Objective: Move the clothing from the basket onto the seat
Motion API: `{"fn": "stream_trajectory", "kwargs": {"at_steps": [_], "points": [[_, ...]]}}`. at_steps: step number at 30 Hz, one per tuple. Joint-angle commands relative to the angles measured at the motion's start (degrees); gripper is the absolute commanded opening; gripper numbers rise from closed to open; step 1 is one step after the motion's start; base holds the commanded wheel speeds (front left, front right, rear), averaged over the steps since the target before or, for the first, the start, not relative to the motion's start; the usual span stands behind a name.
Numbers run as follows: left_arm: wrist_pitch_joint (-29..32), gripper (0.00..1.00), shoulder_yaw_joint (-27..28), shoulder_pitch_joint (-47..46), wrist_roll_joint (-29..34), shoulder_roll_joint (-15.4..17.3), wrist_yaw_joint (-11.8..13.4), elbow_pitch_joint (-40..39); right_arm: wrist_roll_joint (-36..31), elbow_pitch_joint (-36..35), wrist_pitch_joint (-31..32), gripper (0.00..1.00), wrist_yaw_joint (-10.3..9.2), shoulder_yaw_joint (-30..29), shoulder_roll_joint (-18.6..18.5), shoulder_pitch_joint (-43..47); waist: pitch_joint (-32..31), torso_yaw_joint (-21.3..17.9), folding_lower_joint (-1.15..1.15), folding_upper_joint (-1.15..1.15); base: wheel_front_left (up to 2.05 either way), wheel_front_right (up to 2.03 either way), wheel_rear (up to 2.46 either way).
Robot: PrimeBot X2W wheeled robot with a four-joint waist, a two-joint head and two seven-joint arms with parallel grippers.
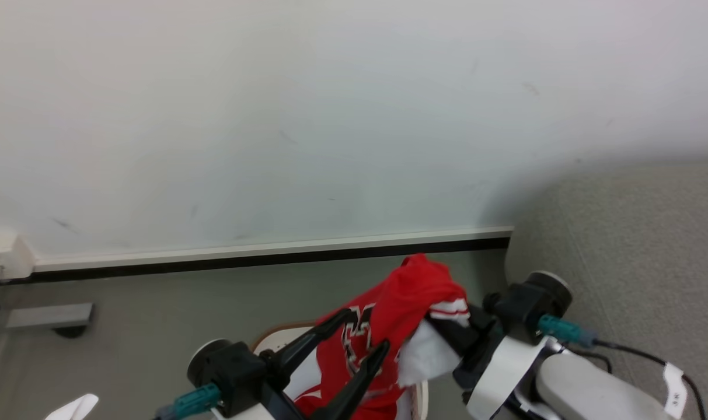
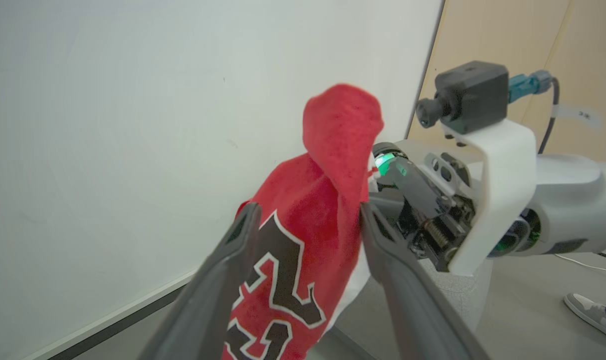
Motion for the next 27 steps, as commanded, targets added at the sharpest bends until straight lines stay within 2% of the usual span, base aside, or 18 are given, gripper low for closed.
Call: {"fn": "stream_trajectory", "kwargs": {"at_steps": [1,3,15,19,23,27], "points": [[-0.70,1.00,0.08,-0.27,1.21,0.03,-0.07,0.44,0.00,-0.50,-0.61,0.00,-0.14,-1.96,-0.62,-0.85,0.77,-2.03,0.00,0.00,0.00,0.00,0.00],[-0.91,1.00,0.00,-0.34,1.18,0.01,-0.08,0.64,-0.30,-0.83,-0.66,0.00,-0.14,-3.28,-0.88,-0.94,0.99,-2.85,0.00,0.00,0.00,0.00,0.00],[-3.83,1.00,-0.69,-1.81,3.11,-0.66,0.21,2.53,-4.47,-6.06,-0.70,0.00,-0.14,-15.71,-2.88,2.63,4.31,-14.85,0.00,0.00,0.00,0.00,0.00],[-4.30,1.00,-1.34,-2.41,3.51,-1.03,-0.06,2.96,-6.06,-8.24,0.11,0.00,-0.14,-19.37,-3.02,4.45,5.50,-17.70,0.00,0.00,0.00,0.00,0.00],[-4.43,1.00,-1.65,-3.04,3.99,-0.92,-0.16,3.04,-8.36,-9.55,0.90,0.00,-0.14,-24.30,-2.46,6.23,6.97,-19.51,0.00,0.00,0.00,0.00,0.00],[-4.52,1.00,-1.59,-4.43,4.81,-0.48,-0.26,2.14,-12.74,-9.02,1.22,0.00,-0.14,-33.95,0.87,7.75,10.44,-19.65,0.00,0.00,0.00,0.00,0.00]]}}
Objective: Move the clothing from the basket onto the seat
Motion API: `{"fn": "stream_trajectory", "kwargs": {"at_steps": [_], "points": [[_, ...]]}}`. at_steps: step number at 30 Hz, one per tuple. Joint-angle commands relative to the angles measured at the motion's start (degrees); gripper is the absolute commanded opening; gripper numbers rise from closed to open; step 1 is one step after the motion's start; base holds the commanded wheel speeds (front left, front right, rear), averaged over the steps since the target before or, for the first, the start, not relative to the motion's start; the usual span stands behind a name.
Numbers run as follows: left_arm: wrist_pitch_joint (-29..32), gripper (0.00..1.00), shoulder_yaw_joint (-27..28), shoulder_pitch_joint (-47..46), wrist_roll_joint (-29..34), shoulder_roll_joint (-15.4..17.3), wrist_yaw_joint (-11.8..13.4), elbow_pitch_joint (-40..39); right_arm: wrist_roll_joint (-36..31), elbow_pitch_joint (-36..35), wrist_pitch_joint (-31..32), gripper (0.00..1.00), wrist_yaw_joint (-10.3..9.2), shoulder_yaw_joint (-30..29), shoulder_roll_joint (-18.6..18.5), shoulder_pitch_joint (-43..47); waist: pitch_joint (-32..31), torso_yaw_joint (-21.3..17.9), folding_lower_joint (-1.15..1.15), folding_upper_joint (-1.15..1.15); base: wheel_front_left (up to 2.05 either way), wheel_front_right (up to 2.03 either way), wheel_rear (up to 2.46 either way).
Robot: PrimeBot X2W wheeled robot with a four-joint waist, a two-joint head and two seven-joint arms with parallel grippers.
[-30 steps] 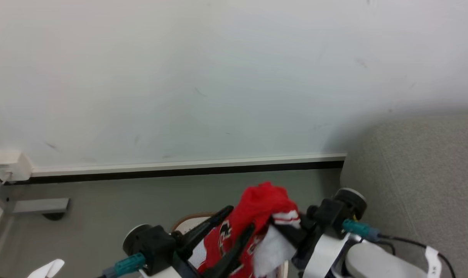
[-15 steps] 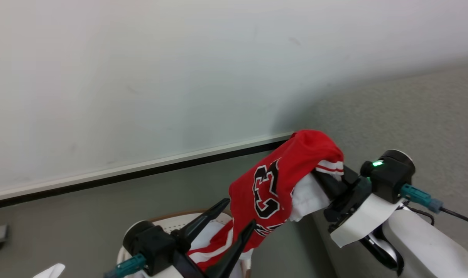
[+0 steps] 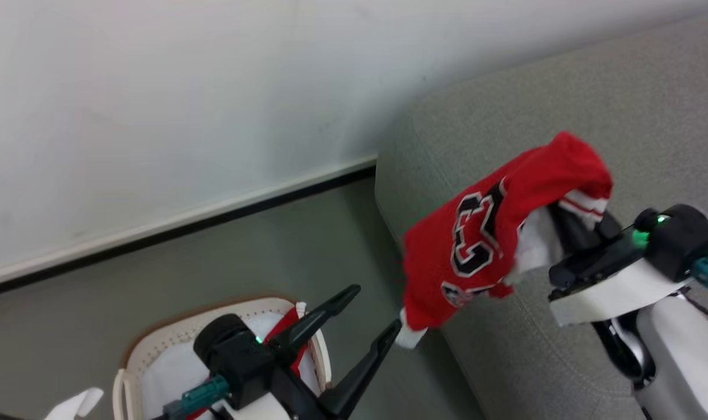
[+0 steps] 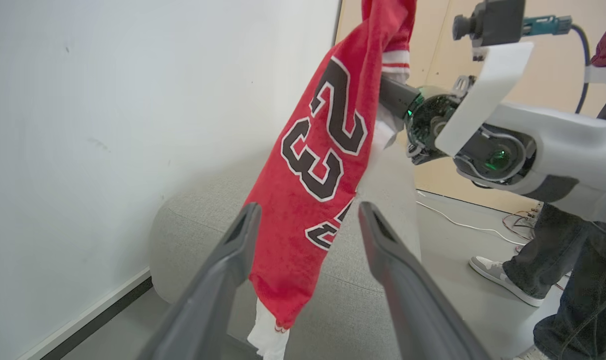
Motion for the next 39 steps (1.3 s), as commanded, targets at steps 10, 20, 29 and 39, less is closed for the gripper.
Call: {"fn": "stream_trajectory", "kwargs": {"at_steps": [10,20,29,39], "points": [[0.11,1.00,-0.67,-8.01,2.34,3.59,-2.19,-2.93,-16.95,-1.54,3.72,0.00,-0.14,-29.93,9.42,-11.77,17.70,5.89,-0.01,-0.01,0.00,0.00,0.00],[-3.06,1.00,-0.82,-15.83,1.31,5.89,-3.08,-3.68,-39.19,1.84,11.61,0.00,-0.14,-60.44,10.33,-35.71,29.20,13.47,-0.01,-0.01,0.00,0.00,0.00],[-5.14,1.00,-0.54,-19.34,-0.17,4.89,-3.17,-2.50,-56.64,7.08,13.07,0.00,-0.14,-79.89,12.44,-42.19,37.33,19.38,-0.01,-0.01,0.00,0.00,0.00],[-5.92,1.00,1.95,-14.82,-1.20,4.26,-2.81,2.28,-60.52,24.31,6.44,1.00,-0.14,-84.31,14.24,-37.37,31.29,17.66,-0.01,-0.01,0.00,0.00,0.00]]}}
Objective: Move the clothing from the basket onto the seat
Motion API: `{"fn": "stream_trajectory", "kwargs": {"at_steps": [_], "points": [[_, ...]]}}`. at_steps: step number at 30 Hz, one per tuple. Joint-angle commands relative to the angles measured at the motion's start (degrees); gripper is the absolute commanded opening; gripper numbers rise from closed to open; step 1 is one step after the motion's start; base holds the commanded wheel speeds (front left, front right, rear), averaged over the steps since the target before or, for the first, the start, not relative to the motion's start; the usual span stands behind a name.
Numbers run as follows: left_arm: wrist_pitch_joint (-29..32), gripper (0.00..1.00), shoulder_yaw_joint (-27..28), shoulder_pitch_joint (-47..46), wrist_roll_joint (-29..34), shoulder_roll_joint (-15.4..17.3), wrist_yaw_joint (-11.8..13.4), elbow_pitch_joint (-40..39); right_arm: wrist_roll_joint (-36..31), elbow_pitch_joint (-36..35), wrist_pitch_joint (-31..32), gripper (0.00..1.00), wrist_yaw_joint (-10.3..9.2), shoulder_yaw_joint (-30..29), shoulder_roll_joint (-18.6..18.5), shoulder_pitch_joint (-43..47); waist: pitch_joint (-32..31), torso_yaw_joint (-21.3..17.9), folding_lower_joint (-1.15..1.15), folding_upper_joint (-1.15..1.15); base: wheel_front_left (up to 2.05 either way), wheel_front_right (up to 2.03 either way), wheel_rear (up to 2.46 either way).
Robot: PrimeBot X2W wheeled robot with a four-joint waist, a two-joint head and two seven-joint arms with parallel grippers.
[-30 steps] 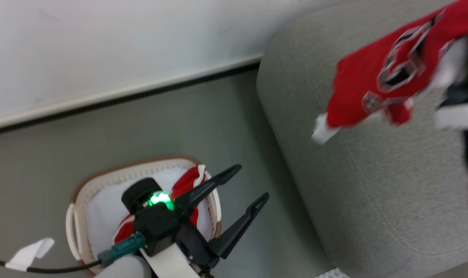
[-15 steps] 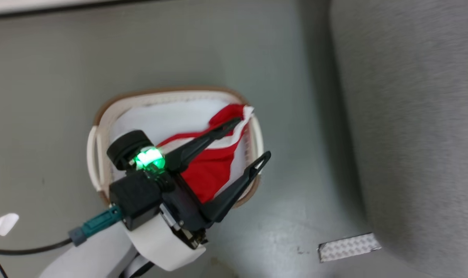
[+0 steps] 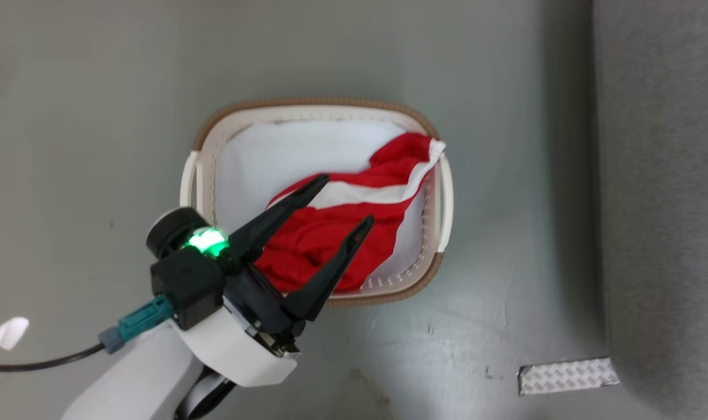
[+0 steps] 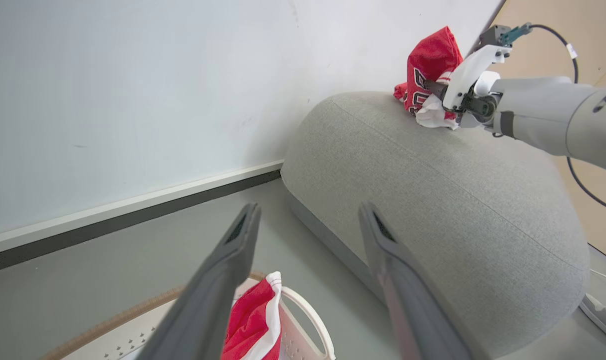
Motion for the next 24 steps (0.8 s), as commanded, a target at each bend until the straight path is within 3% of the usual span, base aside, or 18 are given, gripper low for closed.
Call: {"fn": "stream_trajectory", "kwargs": {"at_steps": [1,7,12,24], "points": [[-0.07,1.00,0.65,1.41,-0.45,-0.59,0.21,0.43,0.09,2.19,-1.33,1.00,-0.14,1.51,-0.35,1.97,-4.26,-2.35,-0.01,0.00,0.00,0.00,0.00],[-0.07,1.00,3.36,6.57,-0.97,-2.53,1.25,2.32,2.15,10.53,-6.84,1.00,-0.14,9.61,-0.24,8.00,-13.18,-5.30,-0.01,0.00,0.00,0.00,0.00],[-0.08,1.00,6.02,12.06,-0.69,-4.50,2.38,4.12,7.71,14.85,-9.25,1.00,-0.14,16.35,-0.29,15.18,-20.90,-6.13,-0.01,0.00,0.00,0.00,0.00],[-0.09,1.00,14.25,25.48,0.22,-9.81,3.55,6.77,23.80,9.42,-9.66,1.00,-0.14,31.82,-0.24,36.26,-33.05,-3.90,-0.01,0.00,0.00,0.00,0.00]]}}
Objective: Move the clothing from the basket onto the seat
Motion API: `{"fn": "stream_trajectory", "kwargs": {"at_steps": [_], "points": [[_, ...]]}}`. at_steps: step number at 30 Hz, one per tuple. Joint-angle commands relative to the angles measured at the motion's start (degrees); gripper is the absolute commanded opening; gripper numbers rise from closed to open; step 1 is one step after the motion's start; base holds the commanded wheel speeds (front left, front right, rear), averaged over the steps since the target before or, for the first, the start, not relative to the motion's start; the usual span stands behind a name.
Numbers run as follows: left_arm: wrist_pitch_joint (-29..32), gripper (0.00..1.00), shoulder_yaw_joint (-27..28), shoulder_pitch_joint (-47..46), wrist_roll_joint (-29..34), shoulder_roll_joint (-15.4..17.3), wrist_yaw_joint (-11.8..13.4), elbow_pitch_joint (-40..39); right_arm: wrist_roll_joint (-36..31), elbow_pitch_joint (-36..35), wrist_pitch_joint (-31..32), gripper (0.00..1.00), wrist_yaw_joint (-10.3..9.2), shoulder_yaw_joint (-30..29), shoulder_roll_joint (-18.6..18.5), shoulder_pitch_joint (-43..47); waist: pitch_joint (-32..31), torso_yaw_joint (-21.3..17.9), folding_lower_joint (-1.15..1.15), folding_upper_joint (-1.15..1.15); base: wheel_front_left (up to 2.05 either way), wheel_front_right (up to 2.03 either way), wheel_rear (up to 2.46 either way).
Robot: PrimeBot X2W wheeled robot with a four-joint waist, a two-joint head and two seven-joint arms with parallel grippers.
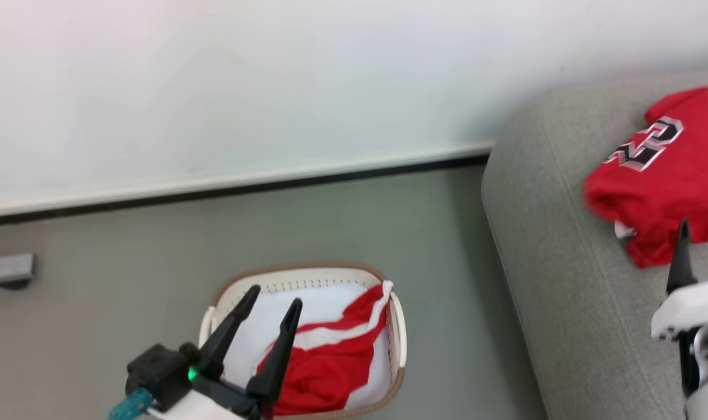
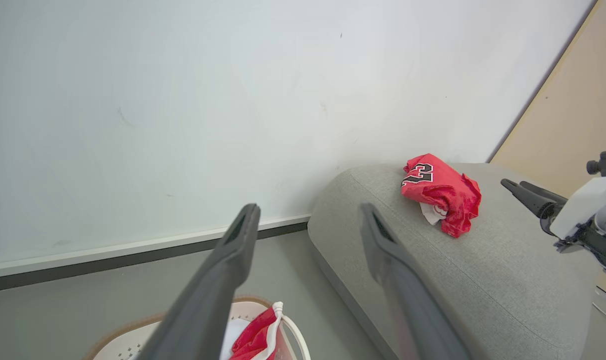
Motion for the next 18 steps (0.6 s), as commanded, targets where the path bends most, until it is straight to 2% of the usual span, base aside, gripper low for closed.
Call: {"fn": "stream_trajectory", "kwargs": {"at_steps": [1,7,18], "points": [[-0.03,1.00,0.91,1.84,1.11,-0.61,-0.15,0.35,2.07,-1.44,-0.18,1.00,-0.14,1.76,-0.12,2.92,-3.43,1.20,0.03,0.00,0.00,0.00,0.00],[-0.03,1.00,3.69,5.43,3.26,-2.74,-0.07,1.29,6.25,-7.25,-0.18,1.00,-0.14,7.71,-0.13,10.14,-6.80,2.59,0.03,0.00,0.00,0.00,0.00],[-0.02,1.00,12.30,12.38,10.86,-6.35,0.67,3.57,14.93,-24.56,-0.08,1.00,-0.14,21.07,-0.09,25.27,-11.49,5.35,0.03,0.00,0.00,0.00,0.00]]}}
